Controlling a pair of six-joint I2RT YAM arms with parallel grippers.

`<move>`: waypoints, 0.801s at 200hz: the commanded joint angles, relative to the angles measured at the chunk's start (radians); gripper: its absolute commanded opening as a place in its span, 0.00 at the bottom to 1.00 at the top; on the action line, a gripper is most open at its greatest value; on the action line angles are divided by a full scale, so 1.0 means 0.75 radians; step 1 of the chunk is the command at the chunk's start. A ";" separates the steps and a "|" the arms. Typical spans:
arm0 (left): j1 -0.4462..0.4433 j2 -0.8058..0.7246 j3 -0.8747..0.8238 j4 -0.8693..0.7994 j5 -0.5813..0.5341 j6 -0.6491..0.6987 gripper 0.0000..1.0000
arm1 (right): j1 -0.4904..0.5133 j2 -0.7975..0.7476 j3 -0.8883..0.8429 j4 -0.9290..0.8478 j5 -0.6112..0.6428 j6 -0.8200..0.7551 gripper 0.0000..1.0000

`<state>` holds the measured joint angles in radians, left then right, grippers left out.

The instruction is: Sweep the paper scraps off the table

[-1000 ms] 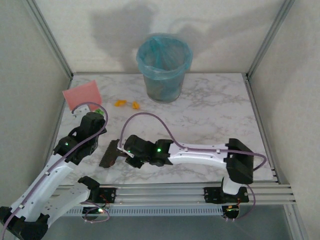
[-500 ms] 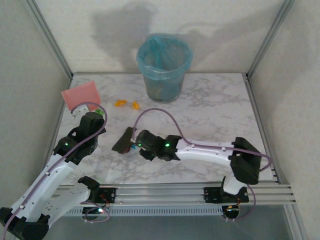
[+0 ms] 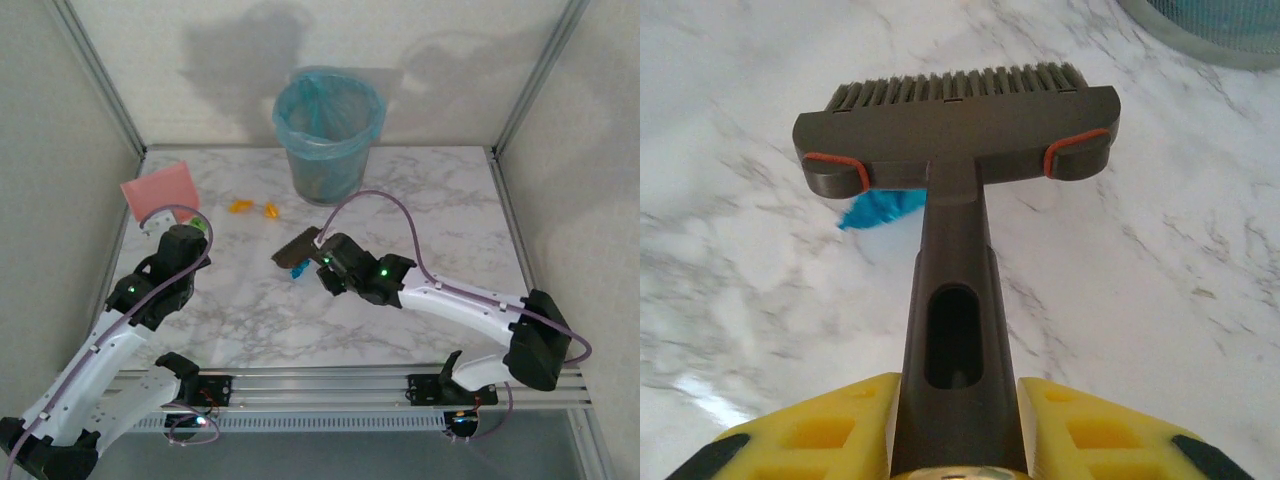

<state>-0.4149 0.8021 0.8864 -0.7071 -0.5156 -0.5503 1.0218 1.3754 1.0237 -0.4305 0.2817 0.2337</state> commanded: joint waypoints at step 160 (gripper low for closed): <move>0.025 -0.006 -0.012 0.029 0.010 -0.013 0.00 | 0.006 1.167 1.173 0.474 -0.355 -0.008 0.00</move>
<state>-0.4084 0.8021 0.8860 -0.7071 -0.5087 -0.5533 1.0218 2.1975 1.7924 -0.1081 0.0906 0.2905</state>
